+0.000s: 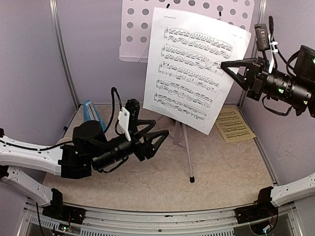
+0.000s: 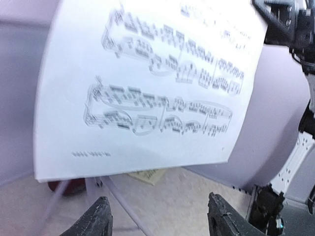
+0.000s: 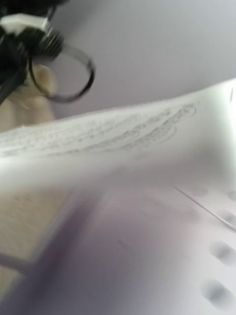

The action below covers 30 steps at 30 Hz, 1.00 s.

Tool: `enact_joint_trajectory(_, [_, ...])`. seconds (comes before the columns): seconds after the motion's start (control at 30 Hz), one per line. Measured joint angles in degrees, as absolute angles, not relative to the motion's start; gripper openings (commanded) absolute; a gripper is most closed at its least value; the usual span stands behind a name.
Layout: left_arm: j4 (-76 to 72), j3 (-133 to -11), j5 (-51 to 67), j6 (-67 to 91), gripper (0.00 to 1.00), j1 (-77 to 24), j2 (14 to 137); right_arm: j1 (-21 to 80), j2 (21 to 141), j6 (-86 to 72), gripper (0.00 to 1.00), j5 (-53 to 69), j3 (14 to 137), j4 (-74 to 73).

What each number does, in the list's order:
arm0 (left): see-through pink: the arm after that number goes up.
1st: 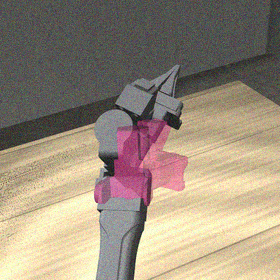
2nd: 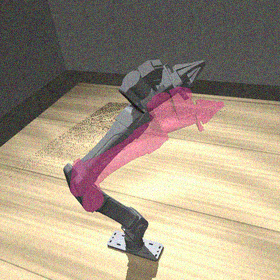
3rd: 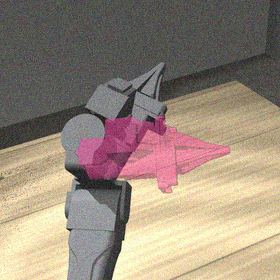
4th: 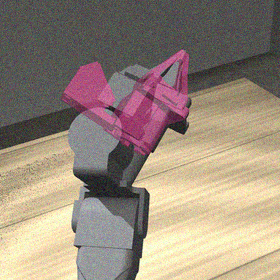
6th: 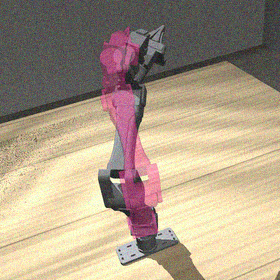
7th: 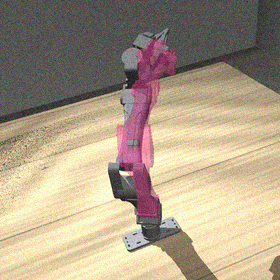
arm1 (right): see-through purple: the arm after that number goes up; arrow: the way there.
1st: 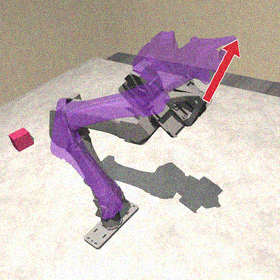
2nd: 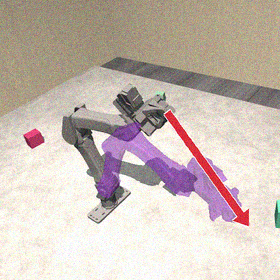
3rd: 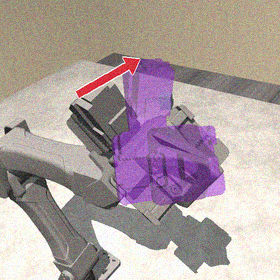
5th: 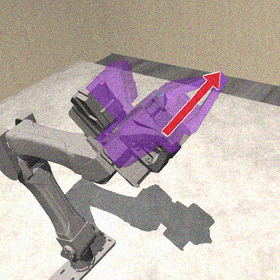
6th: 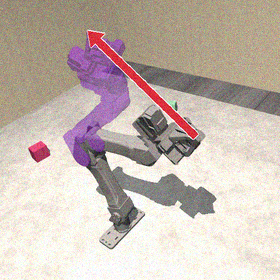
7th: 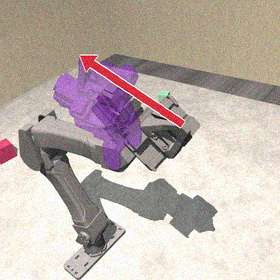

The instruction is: Set up the instrument practice props

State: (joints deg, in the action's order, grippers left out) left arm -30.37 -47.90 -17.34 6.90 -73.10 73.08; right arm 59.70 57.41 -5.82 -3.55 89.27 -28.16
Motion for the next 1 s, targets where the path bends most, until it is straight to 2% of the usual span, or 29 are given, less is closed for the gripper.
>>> enact_joint_trajectory(0.2, [-21.4, -63.5, -22.0, -2.9, 0.6, -73.1, 68.4, 59.7, 60.4, -5.7, 0.0, -10.8, 100.6, -30.0])
enact_joint_trajectory(0.4, [-15.7, -78.0, -27.1, -10.6, 0.6, -73.1, 72.6, 59.7, 63.5, -2.9, 0.0, -18.7, 108.1, -31.1])
enact_joint_trajectory(0.7, [-10.5, -94.9, -29.4, -18.6, 0.54, -68.5, 84.0, 59.7, 65.7, 4.6, 0.0, -28.5, 110.0, -29.4])
enact_joint_trajectory(1.0, [-2.6, -109.6, -27.0, -20.8, 0.47, -62.5, 91.3, 58.2, 70.4, 10.0, 0.0, -29.3, 112.1, -26.0])
